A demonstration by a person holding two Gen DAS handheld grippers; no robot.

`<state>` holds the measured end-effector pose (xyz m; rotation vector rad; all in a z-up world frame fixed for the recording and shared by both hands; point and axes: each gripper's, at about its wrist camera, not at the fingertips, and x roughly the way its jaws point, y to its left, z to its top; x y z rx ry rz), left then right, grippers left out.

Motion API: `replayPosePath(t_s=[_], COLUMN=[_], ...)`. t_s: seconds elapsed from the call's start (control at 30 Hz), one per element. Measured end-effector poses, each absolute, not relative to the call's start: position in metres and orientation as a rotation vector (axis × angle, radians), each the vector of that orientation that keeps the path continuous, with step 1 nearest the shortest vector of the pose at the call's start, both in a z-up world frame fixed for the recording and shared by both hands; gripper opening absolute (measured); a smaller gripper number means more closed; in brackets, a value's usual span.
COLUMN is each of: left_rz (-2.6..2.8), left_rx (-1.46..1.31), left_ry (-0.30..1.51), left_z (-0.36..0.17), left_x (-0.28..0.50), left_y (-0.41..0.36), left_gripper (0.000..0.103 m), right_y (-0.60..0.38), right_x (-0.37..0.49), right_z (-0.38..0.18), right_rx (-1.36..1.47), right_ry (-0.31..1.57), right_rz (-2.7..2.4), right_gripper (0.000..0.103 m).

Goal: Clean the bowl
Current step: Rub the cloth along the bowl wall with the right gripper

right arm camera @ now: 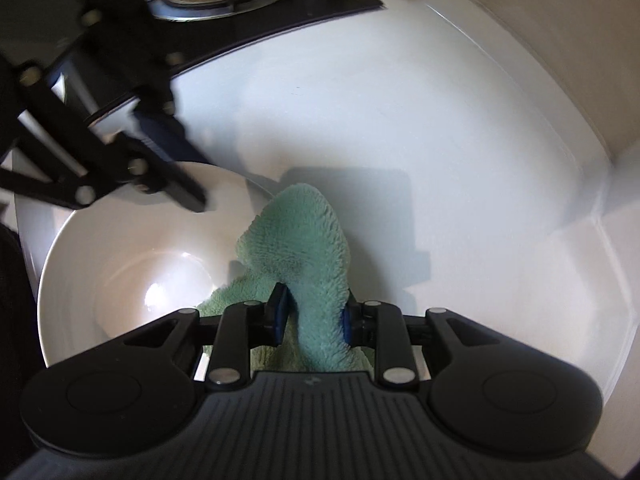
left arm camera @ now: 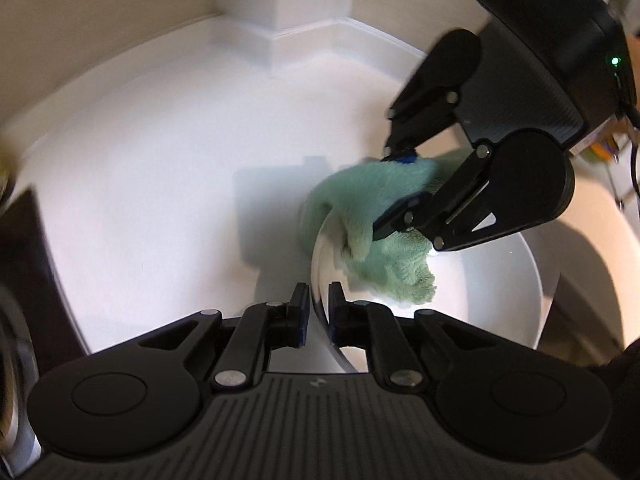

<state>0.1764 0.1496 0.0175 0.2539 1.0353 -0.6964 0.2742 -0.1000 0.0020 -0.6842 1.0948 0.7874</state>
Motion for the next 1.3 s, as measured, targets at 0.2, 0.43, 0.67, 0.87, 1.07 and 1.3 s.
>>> replayPosePath(t_s=[0.2, 0.43, 0.67, 0.87, 1.07, 1.3], left_rz=[-0.698, -0.819, -0.961, -0.951, -0.773, -0.674], left_rx=[0.301, 0.435, 0.642, 0.539, 0.354, 0.269], left_ry=[1.042, 1.027, 0.951, 0.962, 1.035, 1.043], left_z=[0.006, 0.01, 0.01, 0.008, 0.015, 0.014], left_x=[0.198, 0.215, 0.218, 0.223, 0.201, 0.171], left_y=[0.132, 0.122, 0.103, 0.108, 0.129, 0.145], left_gripper=[0.007, 0.008, 0.01, 0.01, 0.01, 0.012], right_y=[-0.092, -0.089, -0.081, -0.07, -0.072, -0.07], right_x=[0.285, 0.284, 0.286, 0.3, 0.305, 0.303], right_z=[-0.008, -0.017, -0.02, -0.019, -0.019, -0.023], right_rx=[-0.641, -0.636, -0.783, -0.737, -0.651, -0.592], right_ry=[1.141, 1.172, 1.143, 1.067, 1.067, 1.07], right_rz=[0.749, 0.756, 0.839, 0.826, 0.816, 0.798], right_gripper=[0.018, 0.018, 0.022, 0.021, 0.02, 0.019])
